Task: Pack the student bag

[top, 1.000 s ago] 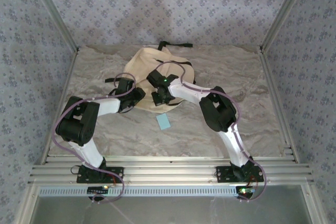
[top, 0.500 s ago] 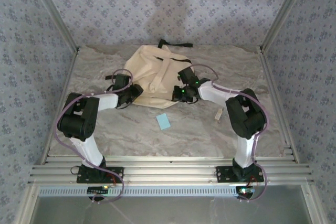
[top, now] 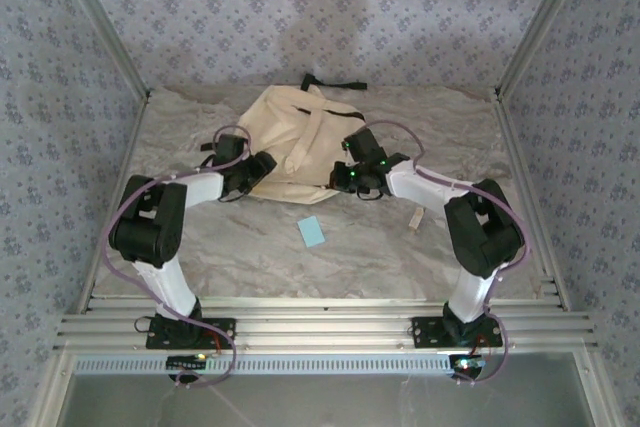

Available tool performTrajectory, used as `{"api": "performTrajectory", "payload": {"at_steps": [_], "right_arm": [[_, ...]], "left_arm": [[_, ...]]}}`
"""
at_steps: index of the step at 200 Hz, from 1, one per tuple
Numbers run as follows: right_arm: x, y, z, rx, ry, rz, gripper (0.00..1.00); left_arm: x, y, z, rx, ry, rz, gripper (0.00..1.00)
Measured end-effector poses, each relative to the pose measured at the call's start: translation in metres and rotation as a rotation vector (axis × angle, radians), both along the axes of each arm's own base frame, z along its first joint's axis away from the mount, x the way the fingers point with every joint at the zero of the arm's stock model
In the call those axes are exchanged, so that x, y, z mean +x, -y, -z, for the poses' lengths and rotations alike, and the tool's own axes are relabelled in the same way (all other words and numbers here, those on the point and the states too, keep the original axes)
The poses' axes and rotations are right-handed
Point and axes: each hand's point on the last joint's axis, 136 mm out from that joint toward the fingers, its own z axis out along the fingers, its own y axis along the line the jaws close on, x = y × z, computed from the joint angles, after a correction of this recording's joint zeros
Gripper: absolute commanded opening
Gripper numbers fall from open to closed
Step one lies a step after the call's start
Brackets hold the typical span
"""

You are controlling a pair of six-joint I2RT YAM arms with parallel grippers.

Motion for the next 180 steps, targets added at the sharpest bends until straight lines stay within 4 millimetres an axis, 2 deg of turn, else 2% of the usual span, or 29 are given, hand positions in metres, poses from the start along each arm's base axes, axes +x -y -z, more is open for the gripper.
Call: {"api": "performTrajectory", "payload": {"at_steps": [14, 35, 56, 67, 91, 110, 130, 150, 180], "right_arm": [[0.0, -0.011, -0.008, 0.053, 0.0, -0.008, 0.0], [0.007, -0.032, -0.028, 0.119, 0.025, -0.038, 0.0], [0.014, -0.054, -0.05, 0.167, 0.073, -0.075, 0.0], [0.015, -0.06, -0.057, 0.183, 0.093, -0.086, 0.0], [0.013, -0.068, -0.063, 0.209, 0.104, -0.096, 0.0], [0.013, -0.073, -0.066, 0.248, 0.115, -0.099, 0.0], [0.011, -0.074, -0.064, 0.268, 0.116, -0.098, 0.0], [0.008, -0.072, -0.071, 0.281, 0.133, -0.098, 0.0], [0.005, -0.07, -0.082, 0.311, 0.162, -0.094, 0.0]], "left_arm": [[-0.003, -0.005, -0.011, -0.005, 0.008, -0.019, 0.76], [-0.006, -0.007, -0.038, -0.039, 0.043, -0.045, 0.76], [-0.014, 0.004, -0.065, -0.108, 0.085, -0.058, 0.76], [-0.021, 0.014, -0.072, -0.143, 0.092, -0.055, 0.75], [-0.041, 0.045, -0.068, -0.219, 0.055, -0.039, 0.74], [-0.052, 0.058, -0.058, -0.267, 0.009, -0.047, 0.73], [-0.052, 0.064, -0.052, -0.313, -0.019, -0.084, 0.72], [-0.05, 0.07, -0.049, -0.356, -0.035, -0.119, 0.69], [-0.045, 0.076, -0.049, -0.398, -0.033, -0.164, 0.54]]}}
